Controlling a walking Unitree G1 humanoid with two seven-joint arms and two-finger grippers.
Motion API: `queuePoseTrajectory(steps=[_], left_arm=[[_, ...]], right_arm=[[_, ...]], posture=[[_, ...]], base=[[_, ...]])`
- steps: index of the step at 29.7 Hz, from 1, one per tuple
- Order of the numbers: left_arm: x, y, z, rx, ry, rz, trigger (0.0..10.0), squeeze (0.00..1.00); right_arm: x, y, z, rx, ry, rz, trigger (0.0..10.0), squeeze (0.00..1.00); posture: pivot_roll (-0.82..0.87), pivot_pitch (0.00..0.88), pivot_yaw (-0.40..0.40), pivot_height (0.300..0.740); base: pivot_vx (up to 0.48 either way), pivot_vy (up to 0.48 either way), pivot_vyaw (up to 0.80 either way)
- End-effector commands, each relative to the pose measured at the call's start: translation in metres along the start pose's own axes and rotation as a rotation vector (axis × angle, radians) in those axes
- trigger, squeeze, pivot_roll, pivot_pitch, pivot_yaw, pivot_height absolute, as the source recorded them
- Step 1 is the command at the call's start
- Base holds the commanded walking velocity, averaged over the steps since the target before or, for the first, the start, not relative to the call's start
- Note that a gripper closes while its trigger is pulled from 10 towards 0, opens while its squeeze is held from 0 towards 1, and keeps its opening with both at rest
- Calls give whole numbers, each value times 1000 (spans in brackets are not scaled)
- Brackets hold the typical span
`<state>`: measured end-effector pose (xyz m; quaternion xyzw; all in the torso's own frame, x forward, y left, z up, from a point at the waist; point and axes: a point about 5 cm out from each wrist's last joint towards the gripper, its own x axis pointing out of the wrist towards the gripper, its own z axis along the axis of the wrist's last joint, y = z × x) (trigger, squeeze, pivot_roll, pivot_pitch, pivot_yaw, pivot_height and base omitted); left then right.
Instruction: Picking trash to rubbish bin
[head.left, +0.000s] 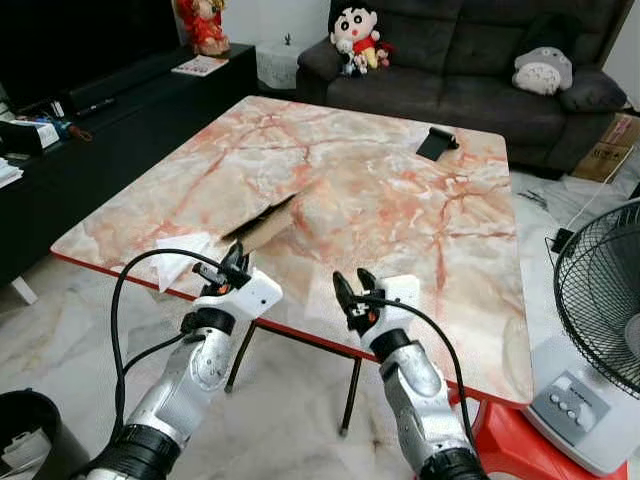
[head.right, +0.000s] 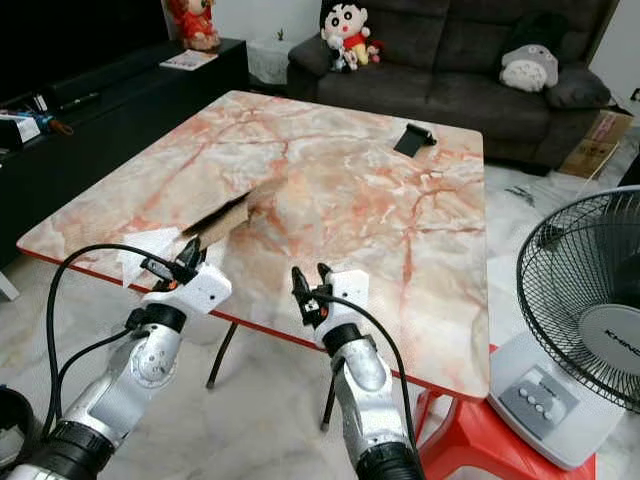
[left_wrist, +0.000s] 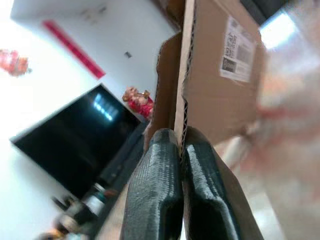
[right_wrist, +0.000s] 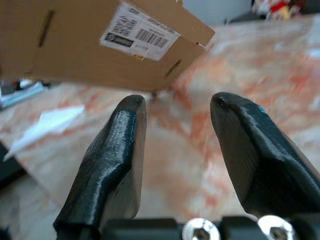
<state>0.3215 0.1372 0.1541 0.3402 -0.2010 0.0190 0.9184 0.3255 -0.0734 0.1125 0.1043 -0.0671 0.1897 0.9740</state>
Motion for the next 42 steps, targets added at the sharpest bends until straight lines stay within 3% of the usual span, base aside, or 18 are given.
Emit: queuePoseTrajectory(steps=[1,10,15,42], left_arm=[[0,8,8,-96,-30,61,10000,0],[4,15,23,-280,-47,124,10000,0],[4,19,23,-309,-44,142,10000,0],[3,11,28,-315,-80,73,10000,0]], right_arm=[[5,1,13,-7,-65,-6,10000,0],[12,4,25,-26,-117,-8,10000,0],[12,4,28,-32,-132,-11,10000,0],[13,2,29,-48,-136,-22,10000,0]], posture=[[0,68,-47,740],[3,55,-49,740],[3,55,-49,740],[-6,33,-37,740]], base=[[0,0,0],[0,0,0],[0,0,0],[0,0,0]])
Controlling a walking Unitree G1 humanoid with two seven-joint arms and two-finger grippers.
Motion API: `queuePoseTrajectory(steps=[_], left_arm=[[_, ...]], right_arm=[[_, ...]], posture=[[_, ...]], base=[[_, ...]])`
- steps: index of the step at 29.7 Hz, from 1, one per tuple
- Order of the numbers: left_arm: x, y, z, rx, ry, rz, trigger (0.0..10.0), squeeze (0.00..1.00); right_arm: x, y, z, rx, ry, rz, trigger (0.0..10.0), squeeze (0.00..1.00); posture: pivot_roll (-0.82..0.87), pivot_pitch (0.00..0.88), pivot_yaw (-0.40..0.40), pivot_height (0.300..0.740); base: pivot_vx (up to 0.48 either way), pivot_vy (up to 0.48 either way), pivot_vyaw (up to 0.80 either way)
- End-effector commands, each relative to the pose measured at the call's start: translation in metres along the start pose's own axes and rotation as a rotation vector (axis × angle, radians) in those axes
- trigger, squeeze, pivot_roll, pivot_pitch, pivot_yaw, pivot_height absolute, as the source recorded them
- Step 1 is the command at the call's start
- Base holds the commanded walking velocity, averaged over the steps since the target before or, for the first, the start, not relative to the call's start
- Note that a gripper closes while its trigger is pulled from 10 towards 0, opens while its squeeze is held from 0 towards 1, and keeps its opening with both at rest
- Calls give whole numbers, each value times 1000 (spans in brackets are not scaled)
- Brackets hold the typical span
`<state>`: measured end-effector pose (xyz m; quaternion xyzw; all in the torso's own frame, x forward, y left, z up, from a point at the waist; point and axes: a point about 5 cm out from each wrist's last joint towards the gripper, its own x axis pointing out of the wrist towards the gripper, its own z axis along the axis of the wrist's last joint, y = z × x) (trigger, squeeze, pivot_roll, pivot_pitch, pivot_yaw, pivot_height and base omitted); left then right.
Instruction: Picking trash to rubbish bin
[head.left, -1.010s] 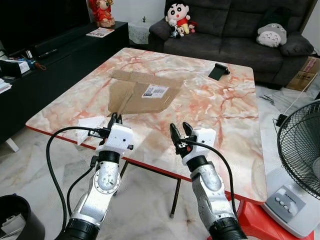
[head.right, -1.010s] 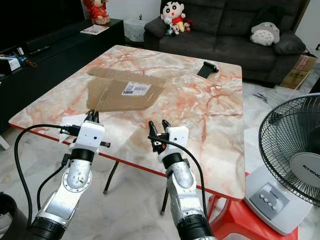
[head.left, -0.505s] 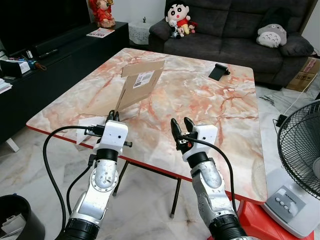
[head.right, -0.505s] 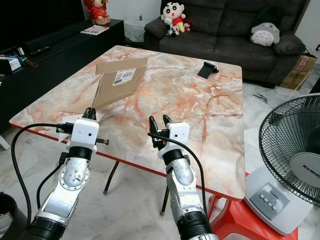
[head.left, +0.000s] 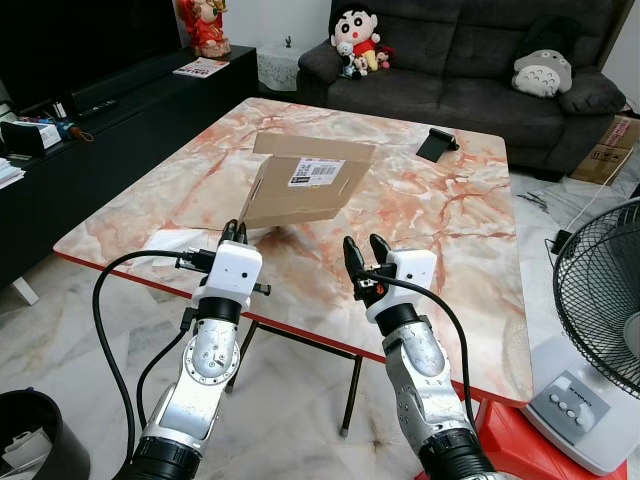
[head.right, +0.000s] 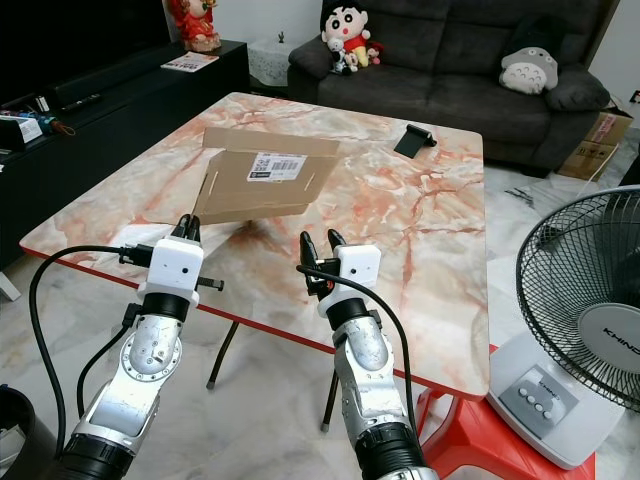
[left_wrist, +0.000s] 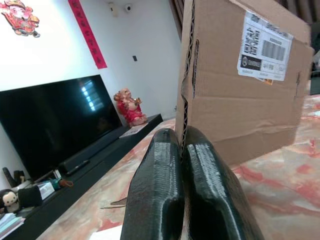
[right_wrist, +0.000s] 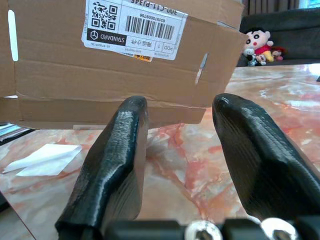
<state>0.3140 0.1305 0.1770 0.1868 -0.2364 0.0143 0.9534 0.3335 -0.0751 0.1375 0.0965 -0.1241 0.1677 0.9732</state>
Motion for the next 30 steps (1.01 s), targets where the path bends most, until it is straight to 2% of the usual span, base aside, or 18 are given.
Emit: queuePoseTrajectory(steps=[1,10,30], left_arm=[[1,-1,5,-5,-30,-8,10000,0],[2,1,6,11,-43,-16,10000,0],[1,-2,5,17,-38,-31,10000,0]], right_arm=[[2,2,4,-7,-22,8,10000,0],[0,1,2,-6,-14,2,10000,0],[0,1,0,-5,-2,4,10000,0]], posture=[[-4,32,-37,740],[-5,36,-35,740],[-1,53,-42,740]], base=[[0,0,0],[0,0,0],[-304,0,0]])
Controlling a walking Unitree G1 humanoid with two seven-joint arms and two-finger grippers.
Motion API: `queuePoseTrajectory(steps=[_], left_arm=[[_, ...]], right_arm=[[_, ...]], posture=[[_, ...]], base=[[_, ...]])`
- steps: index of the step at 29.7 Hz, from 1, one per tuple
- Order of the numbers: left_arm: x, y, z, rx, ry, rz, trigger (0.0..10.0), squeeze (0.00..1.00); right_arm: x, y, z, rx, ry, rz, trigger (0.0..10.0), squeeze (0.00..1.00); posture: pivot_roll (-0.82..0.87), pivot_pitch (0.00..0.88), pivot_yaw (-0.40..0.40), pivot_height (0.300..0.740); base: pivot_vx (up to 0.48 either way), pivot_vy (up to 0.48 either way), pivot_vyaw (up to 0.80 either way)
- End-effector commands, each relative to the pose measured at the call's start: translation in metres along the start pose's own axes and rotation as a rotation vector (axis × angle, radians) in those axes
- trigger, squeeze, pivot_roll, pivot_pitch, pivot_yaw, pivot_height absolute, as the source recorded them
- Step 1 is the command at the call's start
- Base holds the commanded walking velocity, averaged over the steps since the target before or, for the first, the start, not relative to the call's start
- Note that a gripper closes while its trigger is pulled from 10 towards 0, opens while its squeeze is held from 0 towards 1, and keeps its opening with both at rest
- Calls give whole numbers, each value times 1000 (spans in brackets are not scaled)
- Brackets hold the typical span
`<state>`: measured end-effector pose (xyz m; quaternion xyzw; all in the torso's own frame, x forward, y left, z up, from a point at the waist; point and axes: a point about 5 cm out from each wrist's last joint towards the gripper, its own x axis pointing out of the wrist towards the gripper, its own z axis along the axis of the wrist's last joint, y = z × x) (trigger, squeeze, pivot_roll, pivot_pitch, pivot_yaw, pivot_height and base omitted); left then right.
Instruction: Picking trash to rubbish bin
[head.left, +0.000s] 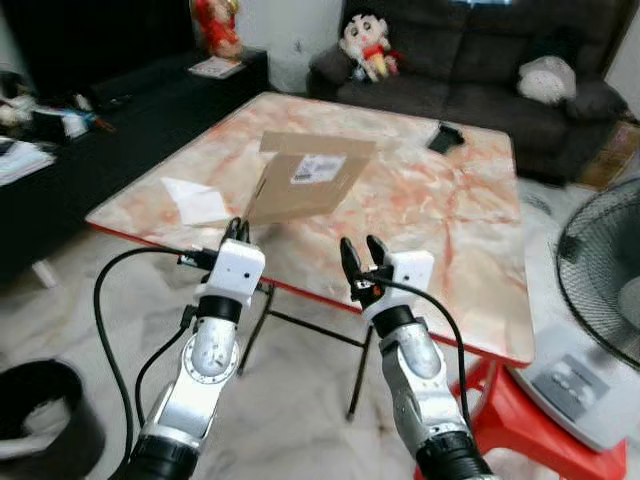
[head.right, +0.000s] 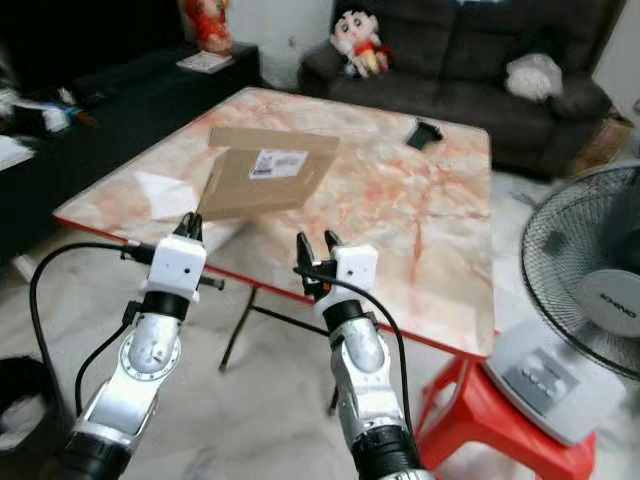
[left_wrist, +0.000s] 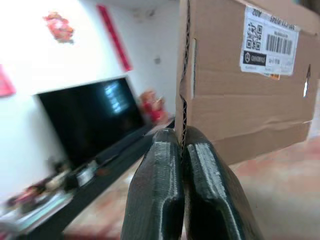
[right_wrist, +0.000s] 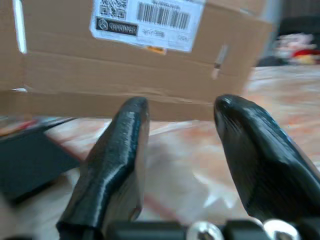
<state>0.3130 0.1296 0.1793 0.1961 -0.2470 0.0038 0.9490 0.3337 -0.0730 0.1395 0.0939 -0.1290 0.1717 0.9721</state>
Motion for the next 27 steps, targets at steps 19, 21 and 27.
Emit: queuePoseTrajectory(steps=[19,21,27], left_arm=[[-11,1,-17,23,68,-9,10000,0],[-21,1,-33,45,136,-38,10000,0],[-48,2,-71,31,328,-93,10000,0]], right_arm=[[-10,-9,-18,-9,94,-14,10000,0],[-17,-19,-31,-9,162,-41,10000,0],[-40,-42,-58,8,320,-99,10000,0]], posture=[[-1,56,-42,740],[-2,56,-41,740],[2,56,-44,740]], base=[[-258,0,0],[0,0,0],[0,0,0]])
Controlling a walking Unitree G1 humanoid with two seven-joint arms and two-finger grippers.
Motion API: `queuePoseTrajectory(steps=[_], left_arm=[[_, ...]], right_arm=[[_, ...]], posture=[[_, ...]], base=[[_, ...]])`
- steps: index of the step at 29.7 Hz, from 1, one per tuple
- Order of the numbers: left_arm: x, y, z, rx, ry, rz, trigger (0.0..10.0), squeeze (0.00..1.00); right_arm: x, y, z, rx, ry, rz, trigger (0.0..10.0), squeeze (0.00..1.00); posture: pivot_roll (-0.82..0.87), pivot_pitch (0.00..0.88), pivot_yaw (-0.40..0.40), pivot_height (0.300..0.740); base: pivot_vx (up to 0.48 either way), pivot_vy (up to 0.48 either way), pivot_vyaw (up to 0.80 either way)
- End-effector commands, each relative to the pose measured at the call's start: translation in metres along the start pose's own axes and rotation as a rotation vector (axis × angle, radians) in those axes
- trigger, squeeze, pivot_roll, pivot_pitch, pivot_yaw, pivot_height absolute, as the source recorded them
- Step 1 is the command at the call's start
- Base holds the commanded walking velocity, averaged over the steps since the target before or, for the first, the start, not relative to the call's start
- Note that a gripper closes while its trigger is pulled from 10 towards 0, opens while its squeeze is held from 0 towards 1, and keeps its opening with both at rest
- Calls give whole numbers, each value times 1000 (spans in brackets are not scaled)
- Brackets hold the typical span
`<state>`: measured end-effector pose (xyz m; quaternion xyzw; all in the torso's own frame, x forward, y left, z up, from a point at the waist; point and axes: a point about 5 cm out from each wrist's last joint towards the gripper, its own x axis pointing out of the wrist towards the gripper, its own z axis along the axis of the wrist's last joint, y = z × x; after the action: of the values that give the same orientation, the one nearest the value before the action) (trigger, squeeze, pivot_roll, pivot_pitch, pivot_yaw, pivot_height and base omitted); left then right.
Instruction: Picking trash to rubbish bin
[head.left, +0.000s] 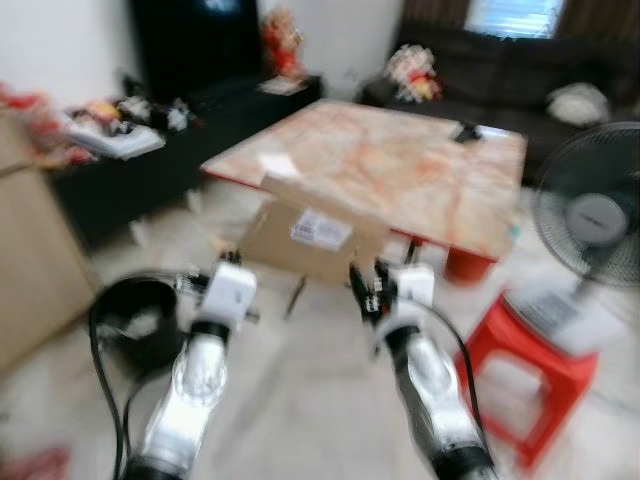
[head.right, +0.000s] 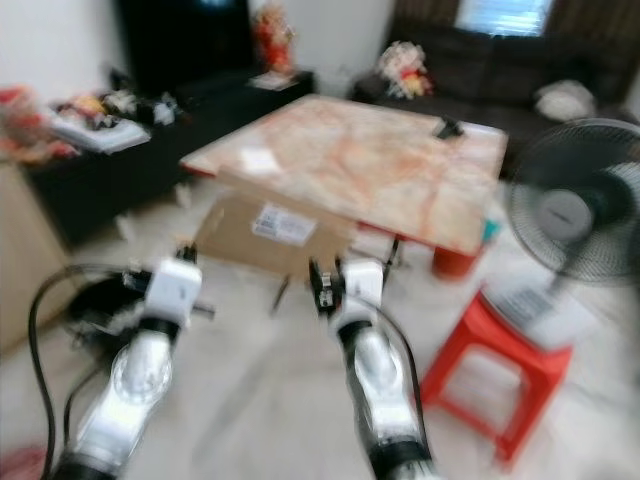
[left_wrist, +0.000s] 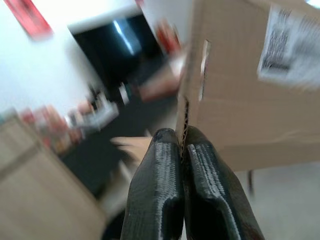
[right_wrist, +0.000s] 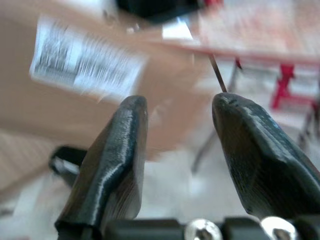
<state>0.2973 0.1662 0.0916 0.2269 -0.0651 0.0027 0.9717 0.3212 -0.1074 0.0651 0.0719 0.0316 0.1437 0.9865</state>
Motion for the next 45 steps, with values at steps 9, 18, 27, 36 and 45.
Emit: queuePoseTrajectory(steps=[9,18,27,36,45], left_arm=[[-27,7,-63,-24,278,-18,10000,0],[-83,4,-127,-97,660,4,10000,0],[-123,3,-153,-145,862,51,10000,0],[-133,-4,-157,-159,909,42,10000,0],[-135,-3,-158,-158,925,44,10000,0]], right_arm=[[-37,-42,-55,21,283,-146,10000,0],[-82,-48,-105,42,556,-204,10000,0],[-104,-48,-124,48,673,-240,10000,0],[-111,-44,-131,40,722,-231,10000,0],[-114,-42,-134,34,742,-225,10000,0]], posture=[[6,60,-46,740],[6,57,-42,740],[9,60,-45,740],[7,58,-49,740],[7,54,-49,740]], base=[[0,0,0],[0,0,0],[0,0,0],[0,0,0],[0,0,0]])
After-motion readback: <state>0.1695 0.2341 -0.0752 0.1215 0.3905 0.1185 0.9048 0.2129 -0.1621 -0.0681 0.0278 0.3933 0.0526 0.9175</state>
